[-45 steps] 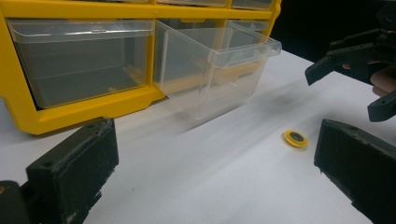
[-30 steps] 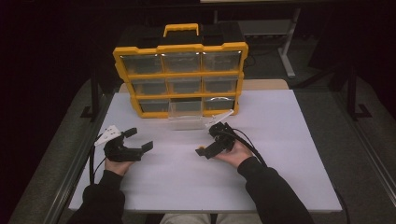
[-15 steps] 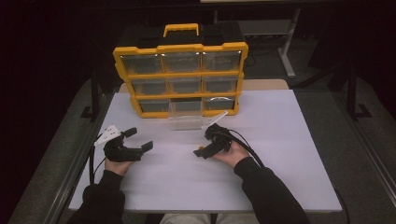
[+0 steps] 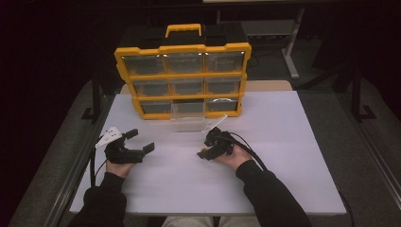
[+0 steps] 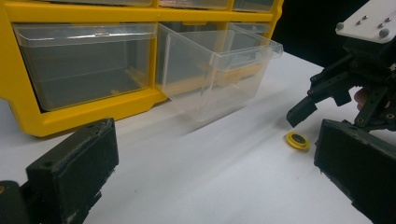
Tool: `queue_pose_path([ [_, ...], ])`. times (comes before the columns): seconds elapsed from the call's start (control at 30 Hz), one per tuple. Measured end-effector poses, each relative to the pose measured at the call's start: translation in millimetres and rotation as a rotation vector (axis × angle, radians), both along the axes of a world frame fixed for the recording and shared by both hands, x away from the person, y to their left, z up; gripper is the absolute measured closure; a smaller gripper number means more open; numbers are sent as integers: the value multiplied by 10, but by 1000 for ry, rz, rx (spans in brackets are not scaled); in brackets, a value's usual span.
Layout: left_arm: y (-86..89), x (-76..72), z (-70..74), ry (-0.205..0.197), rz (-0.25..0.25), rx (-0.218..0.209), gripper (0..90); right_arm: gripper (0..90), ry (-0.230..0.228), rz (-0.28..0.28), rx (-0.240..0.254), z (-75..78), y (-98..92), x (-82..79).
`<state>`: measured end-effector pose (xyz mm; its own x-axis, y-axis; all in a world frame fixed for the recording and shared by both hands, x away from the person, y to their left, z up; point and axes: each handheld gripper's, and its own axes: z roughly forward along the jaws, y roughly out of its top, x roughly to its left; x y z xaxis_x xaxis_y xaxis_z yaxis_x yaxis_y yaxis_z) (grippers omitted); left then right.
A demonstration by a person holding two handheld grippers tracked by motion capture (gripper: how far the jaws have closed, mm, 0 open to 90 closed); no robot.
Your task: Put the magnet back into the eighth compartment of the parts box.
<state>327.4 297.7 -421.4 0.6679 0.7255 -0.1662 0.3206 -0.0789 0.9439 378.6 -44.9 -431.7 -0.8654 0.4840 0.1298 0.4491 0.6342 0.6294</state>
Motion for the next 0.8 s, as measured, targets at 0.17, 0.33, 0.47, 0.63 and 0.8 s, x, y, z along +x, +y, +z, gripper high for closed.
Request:
queue_pose_path([
  [0.17, -2, 2, -4, 1, 5, -2, 0, 432, -5, 2, -14, -35, 29, 8],
  [0.33, -2, 0, -2, -1, 4, 0, 0, 569, -32, -1, -57, -72, 68, -11],
  [0.47, 4, 0, -1, -1, 3, -2, 0, 613, -41, -5, -65, -67, 73, -21],
  [0.63, -2, 1, -4, 1, 3, -4, 0, 614, -30, -9, -50, -71, 62, -17],
  [0.8, 4, 2, -3, 1, 2, -2, 0, 614, -25, -14, -36, -60, 57, -19],
])
